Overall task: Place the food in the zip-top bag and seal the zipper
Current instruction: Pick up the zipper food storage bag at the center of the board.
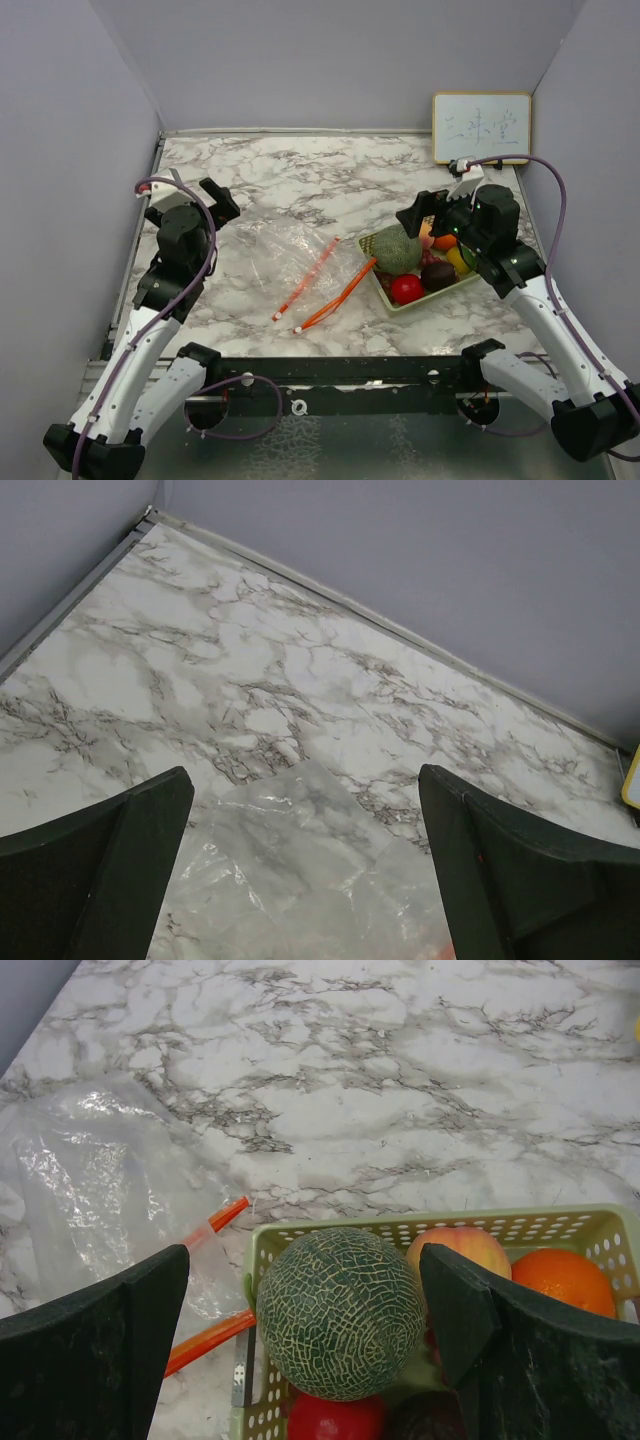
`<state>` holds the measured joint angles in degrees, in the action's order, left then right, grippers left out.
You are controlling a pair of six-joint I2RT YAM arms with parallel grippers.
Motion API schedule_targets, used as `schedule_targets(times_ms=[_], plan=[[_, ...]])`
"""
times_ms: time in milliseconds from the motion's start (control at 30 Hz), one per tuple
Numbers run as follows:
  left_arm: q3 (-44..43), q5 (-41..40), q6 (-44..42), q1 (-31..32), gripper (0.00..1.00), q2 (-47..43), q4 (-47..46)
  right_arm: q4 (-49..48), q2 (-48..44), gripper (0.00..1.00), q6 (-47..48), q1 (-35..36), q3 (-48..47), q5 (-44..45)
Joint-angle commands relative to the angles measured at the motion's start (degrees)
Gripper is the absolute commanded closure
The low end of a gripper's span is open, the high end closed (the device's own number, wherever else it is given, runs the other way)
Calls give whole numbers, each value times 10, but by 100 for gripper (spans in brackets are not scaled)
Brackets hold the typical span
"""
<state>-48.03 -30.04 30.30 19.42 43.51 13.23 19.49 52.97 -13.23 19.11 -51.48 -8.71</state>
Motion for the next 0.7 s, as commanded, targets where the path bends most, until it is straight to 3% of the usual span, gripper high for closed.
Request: schedule_targets(times_ms=[0,400,533,667], plan=[[7,-3,-7,1,1,-14,-31,-1,-1,0,6,0,-20,-8],[28,25,-52,2,1,-9,-60,-4,-7,0,8,0,-11,-6],[81,132,-201,1,1,-29,-138,-11,-12,0,7,0,1,-5],[126,227,-253,2,1,-70,-182,-8,-11,0,16,0,2,-18]])
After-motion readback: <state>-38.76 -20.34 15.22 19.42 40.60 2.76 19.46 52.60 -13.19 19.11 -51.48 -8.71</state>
